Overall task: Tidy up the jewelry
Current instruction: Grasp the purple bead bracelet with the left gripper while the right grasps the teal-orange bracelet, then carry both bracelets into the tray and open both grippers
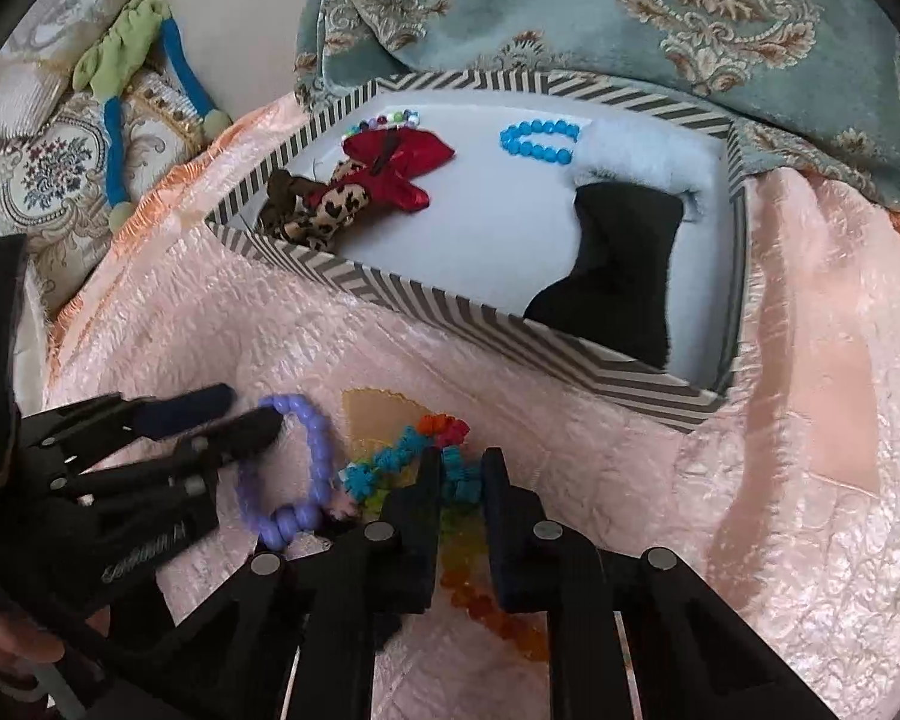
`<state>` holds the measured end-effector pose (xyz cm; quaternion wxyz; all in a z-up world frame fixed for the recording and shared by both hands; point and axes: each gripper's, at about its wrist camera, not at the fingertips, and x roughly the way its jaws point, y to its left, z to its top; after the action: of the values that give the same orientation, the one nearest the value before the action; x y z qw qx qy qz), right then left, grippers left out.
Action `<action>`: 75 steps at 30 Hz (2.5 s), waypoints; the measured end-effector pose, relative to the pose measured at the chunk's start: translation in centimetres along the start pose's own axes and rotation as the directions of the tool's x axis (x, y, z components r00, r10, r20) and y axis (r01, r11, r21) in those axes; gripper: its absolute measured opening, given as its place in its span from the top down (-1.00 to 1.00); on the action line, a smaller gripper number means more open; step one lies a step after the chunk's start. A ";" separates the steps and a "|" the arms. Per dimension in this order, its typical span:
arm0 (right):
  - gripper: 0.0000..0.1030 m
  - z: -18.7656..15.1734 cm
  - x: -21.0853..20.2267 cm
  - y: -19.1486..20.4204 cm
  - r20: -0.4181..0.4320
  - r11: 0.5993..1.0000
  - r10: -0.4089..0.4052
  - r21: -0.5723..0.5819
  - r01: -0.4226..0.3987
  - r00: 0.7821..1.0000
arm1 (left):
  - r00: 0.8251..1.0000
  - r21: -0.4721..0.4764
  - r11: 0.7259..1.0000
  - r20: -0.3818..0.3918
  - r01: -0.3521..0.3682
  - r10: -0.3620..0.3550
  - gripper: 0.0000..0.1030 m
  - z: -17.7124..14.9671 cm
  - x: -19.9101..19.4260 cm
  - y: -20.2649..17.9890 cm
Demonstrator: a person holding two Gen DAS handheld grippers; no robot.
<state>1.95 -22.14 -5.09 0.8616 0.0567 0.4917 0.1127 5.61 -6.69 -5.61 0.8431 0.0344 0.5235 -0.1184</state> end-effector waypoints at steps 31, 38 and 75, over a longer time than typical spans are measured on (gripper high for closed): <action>0.76 1.1 -10.0 -0.7 0.178 0.996 0.054 0.063 -0.066 0.983 | 0.999 -0.031 0.999 0.000 -0.038 0.038 0.79 -0.3 0.2 0.0; 0.76 1.8 -12.3 -0.4 0.224 0.995 0.059 0.060 -0.074 0.973 | 0.997 -0.038 0.998 0.060 0.044 -0.042 0.84 0.2 -4.4 0.9; 0.76 6.2 -14.8 1.2 0.283 0.998 0.055 0.018 -0.062 0.958 | 0.963 0.052 0.997 0.269 -0.048 0.033 0.84 5.9 -13.3 0.8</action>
<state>-0.10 -24.59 10.66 0.9183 0.0982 0.3634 0.1223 5.31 -4.79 8.88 0.9069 0.0533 0.4004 -0.1198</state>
